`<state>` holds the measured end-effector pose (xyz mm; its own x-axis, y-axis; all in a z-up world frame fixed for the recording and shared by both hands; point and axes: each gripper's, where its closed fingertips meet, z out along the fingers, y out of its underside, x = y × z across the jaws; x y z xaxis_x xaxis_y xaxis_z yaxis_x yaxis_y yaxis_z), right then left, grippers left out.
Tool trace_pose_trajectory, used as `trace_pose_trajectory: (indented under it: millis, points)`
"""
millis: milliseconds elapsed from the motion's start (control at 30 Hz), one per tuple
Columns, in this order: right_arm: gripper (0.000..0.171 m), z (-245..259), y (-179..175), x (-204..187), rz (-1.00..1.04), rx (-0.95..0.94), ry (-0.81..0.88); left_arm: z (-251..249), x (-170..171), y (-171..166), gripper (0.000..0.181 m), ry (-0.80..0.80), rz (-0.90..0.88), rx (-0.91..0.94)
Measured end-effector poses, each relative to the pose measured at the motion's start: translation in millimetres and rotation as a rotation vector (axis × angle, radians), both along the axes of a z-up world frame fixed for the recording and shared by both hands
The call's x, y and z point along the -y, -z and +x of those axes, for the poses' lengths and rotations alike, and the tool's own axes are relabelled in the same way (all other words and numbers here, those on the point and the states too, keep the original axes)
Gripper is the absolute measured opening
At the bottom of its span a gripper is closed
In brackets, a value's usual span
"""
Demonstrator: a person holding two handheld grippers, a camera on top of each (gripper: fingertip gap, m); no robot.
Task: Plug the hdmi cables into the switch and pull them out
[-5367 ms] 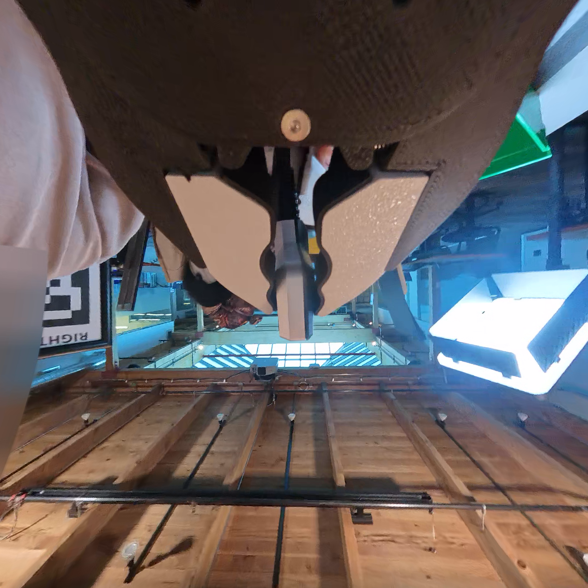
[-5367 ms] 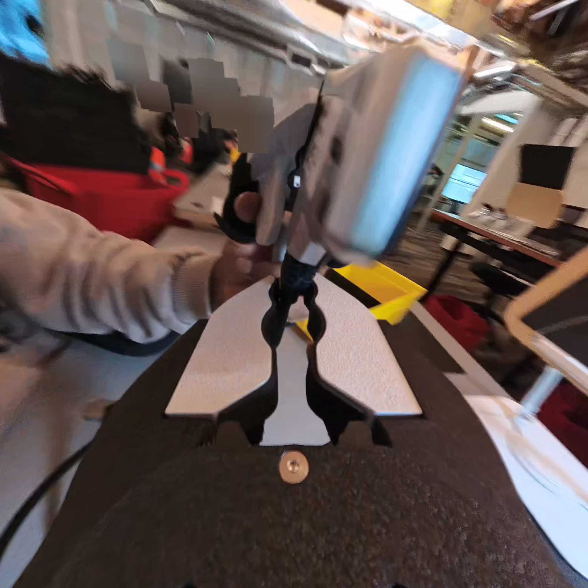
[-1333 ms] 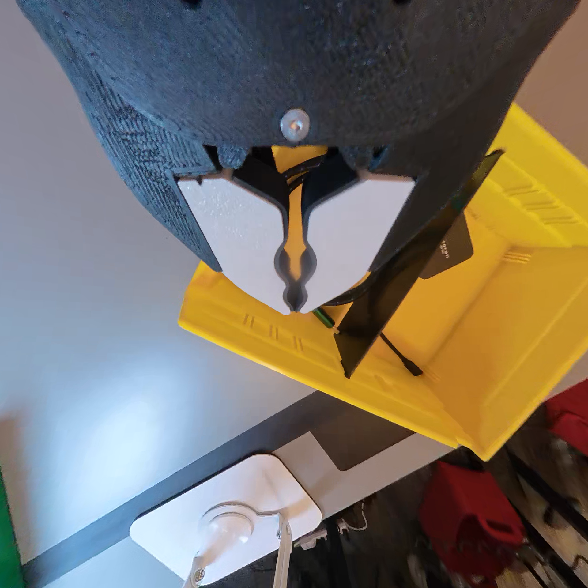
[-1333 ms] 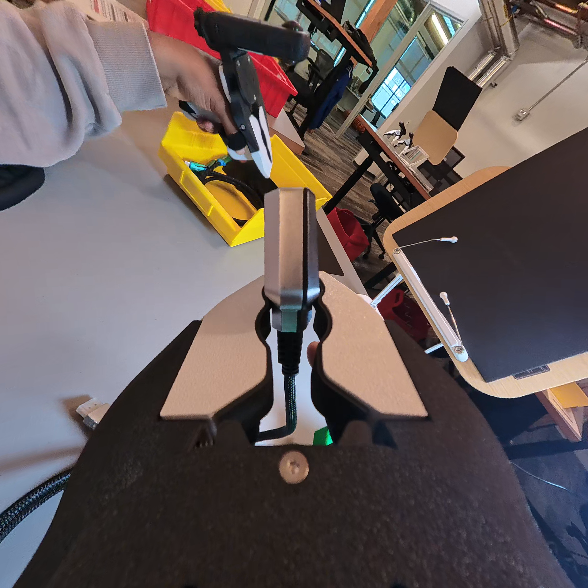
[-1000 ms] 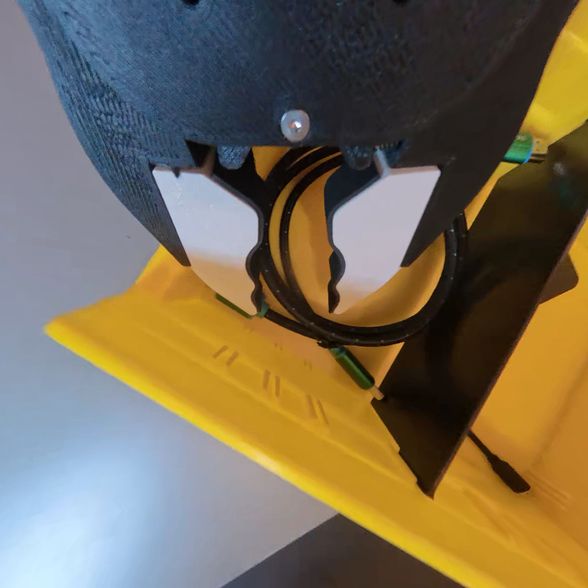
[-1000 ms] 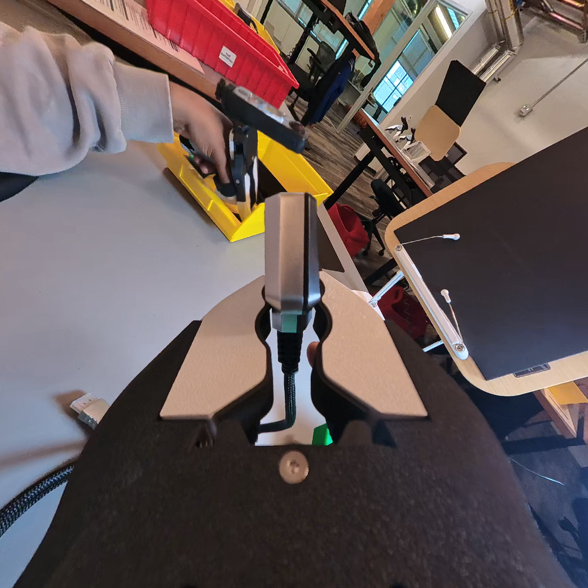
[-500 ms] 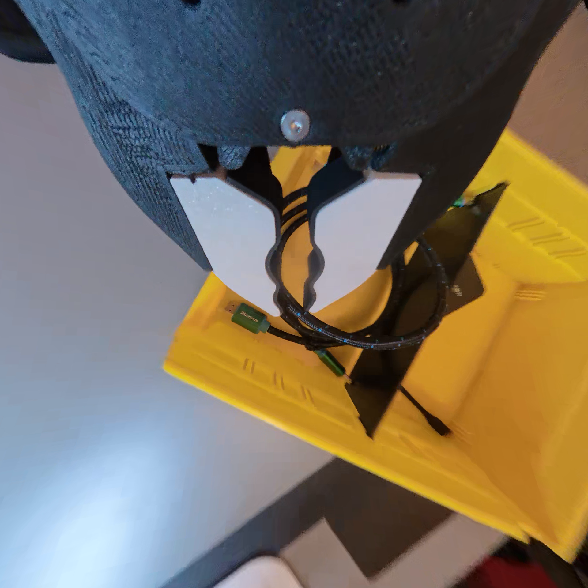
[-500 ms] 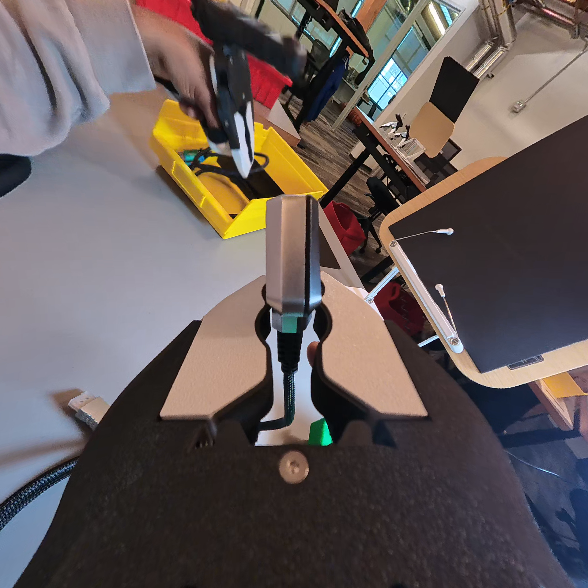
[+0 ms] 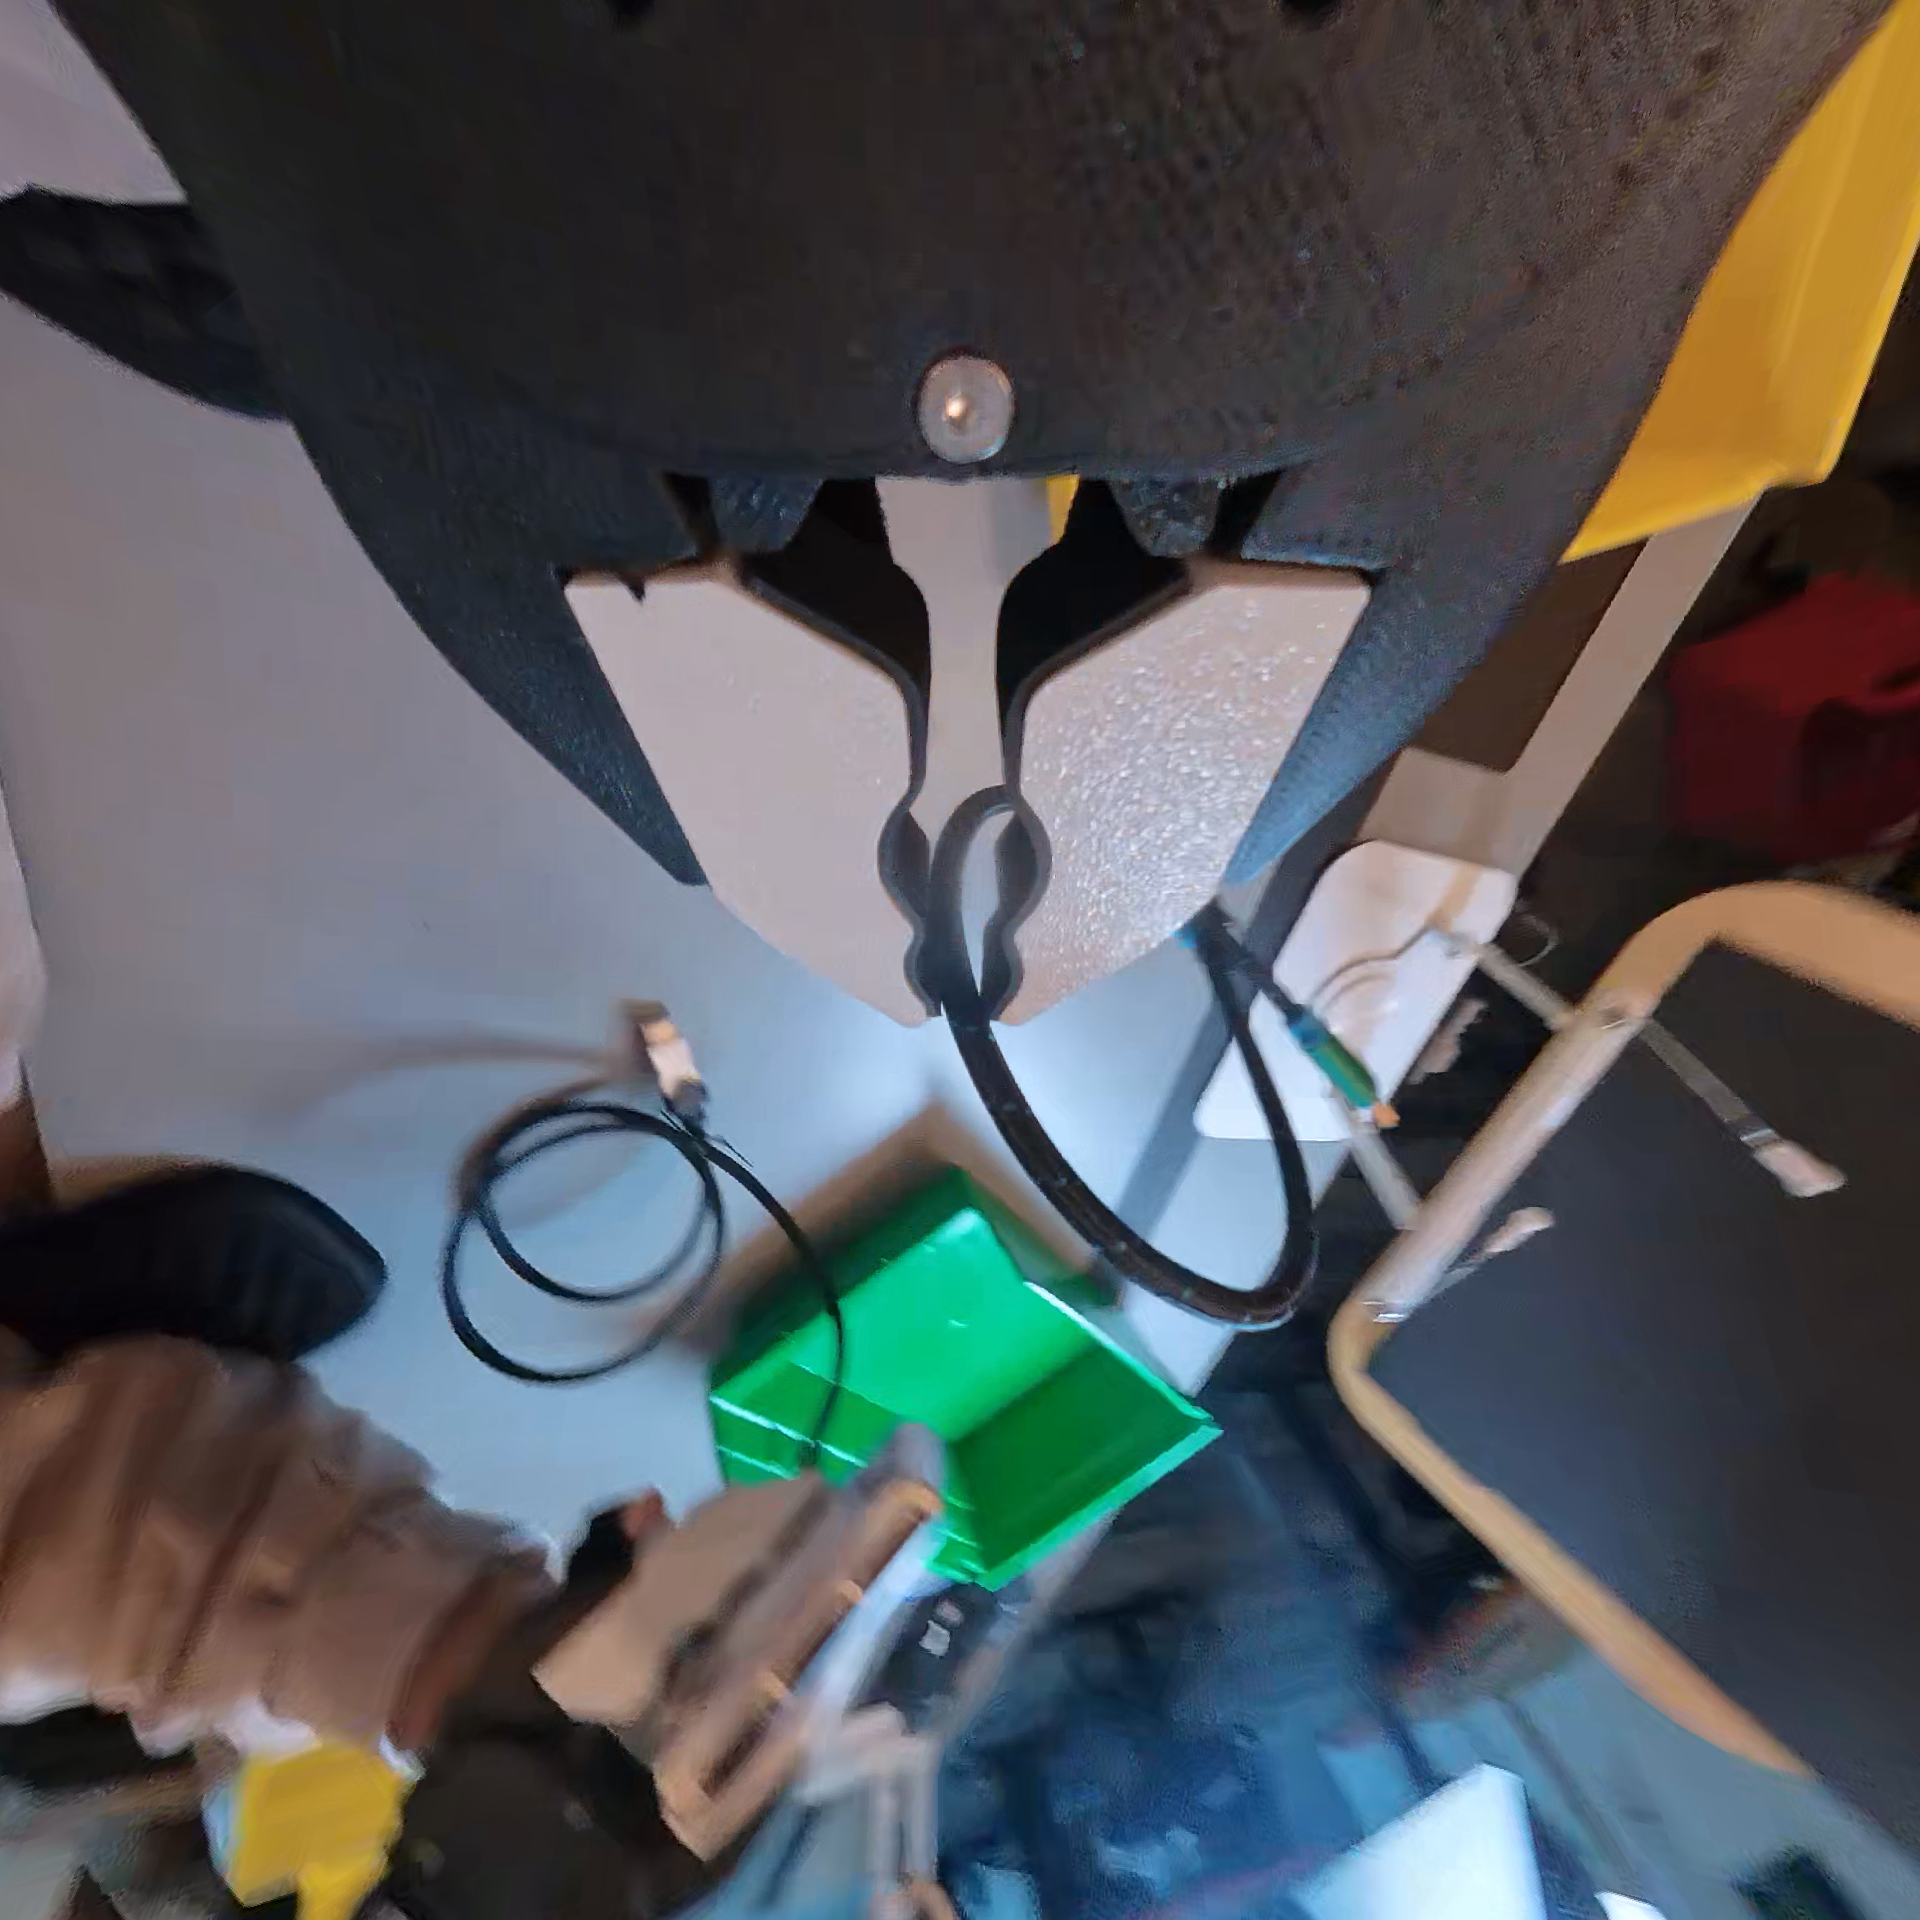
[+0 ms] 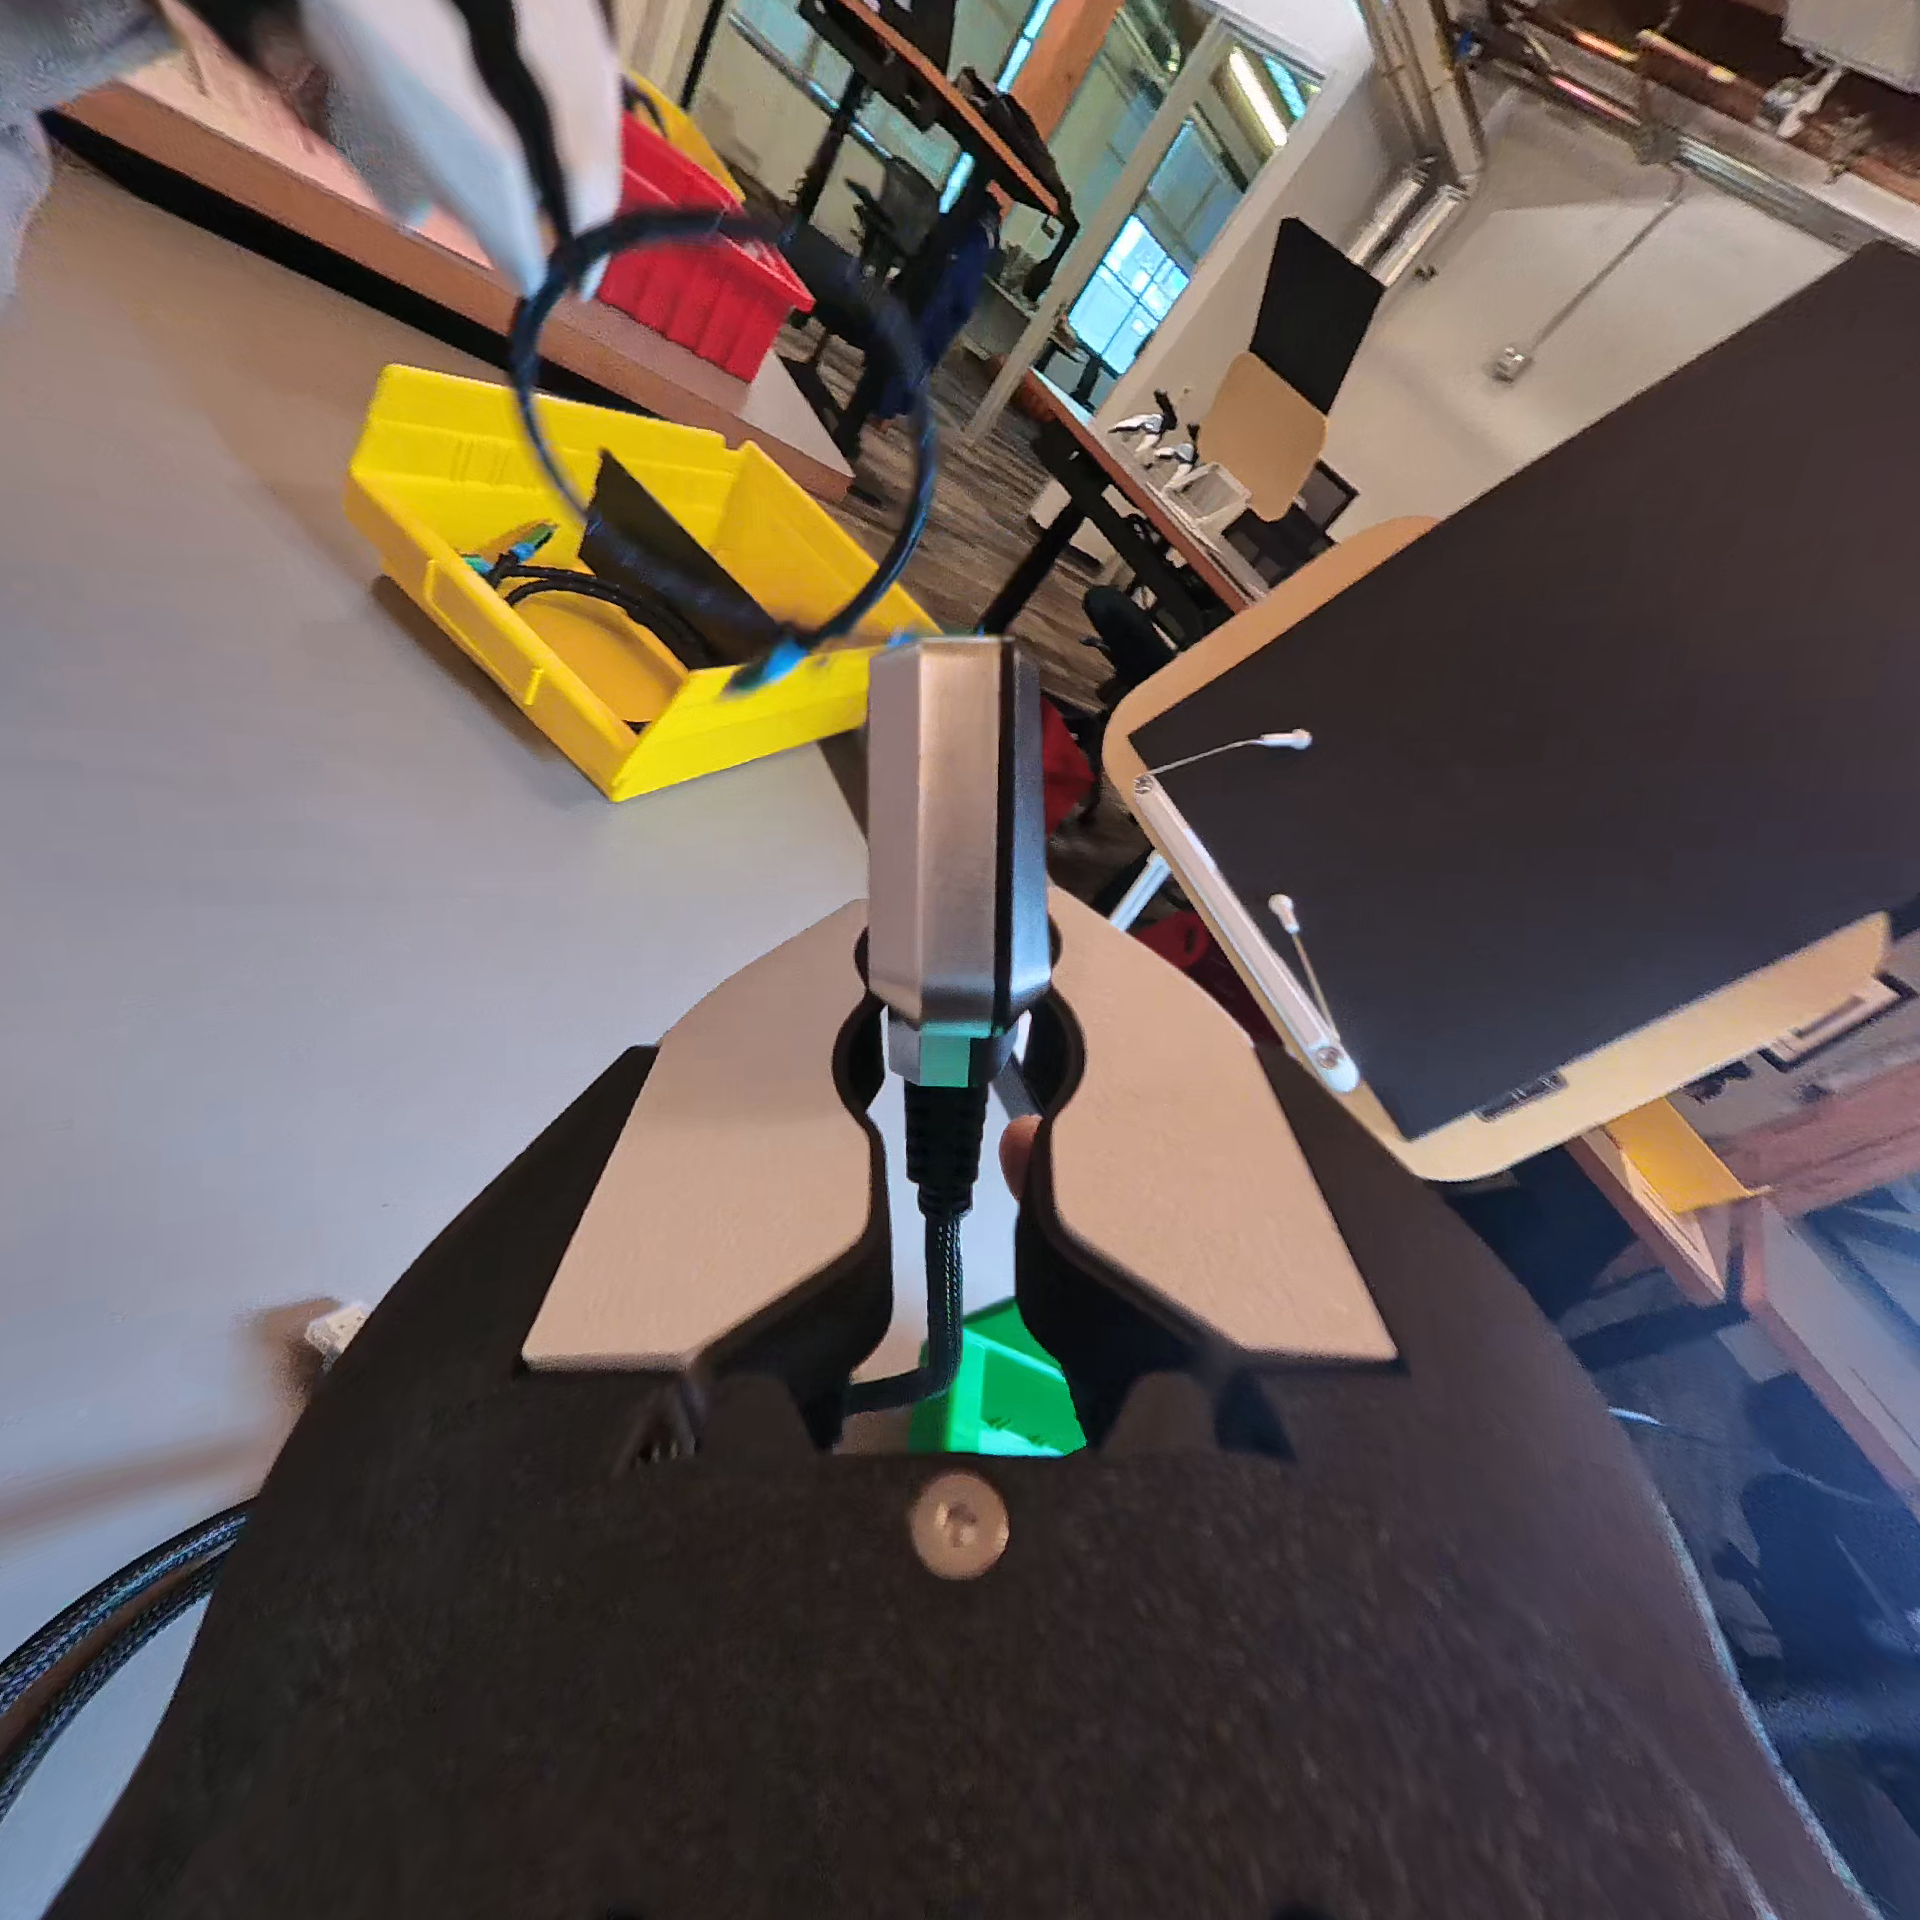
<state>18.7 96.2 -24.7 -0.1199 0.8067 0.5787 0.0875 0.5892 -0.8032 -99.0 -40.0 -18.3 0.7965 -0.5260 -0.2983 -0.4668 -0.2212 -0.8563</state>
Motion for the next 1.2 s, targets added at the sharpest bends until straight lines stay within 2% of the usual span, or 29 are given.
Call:
trace_pose_trajectory:
  millis: [133,233,300,367,467,633,700,767,967,1067,1133,1200]
  points:
    - [0.023,7.5,-9.1,-18.2,-0.011,-0.025,0.063,55.7,-17.5,68.6,0.007,0.291,-0.174,-0.18]
    - [0.023,12.3,-13.4,-27.9,-0.026,-0.038,0.087,89.8,-24.4,118.7,0.007,0.417,-0.344,-0.266]
    - [0.023,15.6,-16.4,-31.8,-0.029,-0.043,0.095,100.2,-14.9,139.3,0.008,0.475,-0.454,-0.292]
    - [0.023,19.1,-20.5,-34.1,-0.033,-0.055,0.098,87.0,-8.6,151.4,0.008,0.435,-0.538,-0.32]
    - [0.023,22.2,-23.7,-38.1,-0.035,-0.063,0.108,57.4,-3.8,152.8,0.015,0.325,-0.602,-0.261]
    - [0.023,21.2,-22.1,-39.9,-0.054,-0.062,0.106,49.6,-18.5,121.6,0.021,0.276,-0.413,-0.172]
    - [0.023,19.2,-19.2,-39.6,-0.063,-0.055,0.101,55.4,-33.0,121.5,0.022,0.269,-0.356,-0.176]
    - [0.023,17.2,-16.1,-38.3,-0.064,-0.047,0.095,60.2,-51.9,137.7,0.023,0.246,-0.356,-0.2]
    - [0.023,16.8,-10.9,-24.5,0.001,-0.025,0.032,54.9,-102.5,217.6,0.039,0.145,-0.395,-0.346]
    - [0.023,16.8,-10.5,-25.6,0.007,-0.022,0.036,61.7,-111.3,226.7,0.039,0.143,-0.373,-0.311]
    - [0.023,16.0,-9.2,-27.3,-0.006,-0.023,0.036,59.7,-110.9,233.6,0.035,0.14,-0.387,-0.353]
    - [0.023,14.7,-6.9,-28.9,-0.017,-0.02,0.038,58.2,-110.5,235.9,0.023,0.149,-0.38,-0.386]
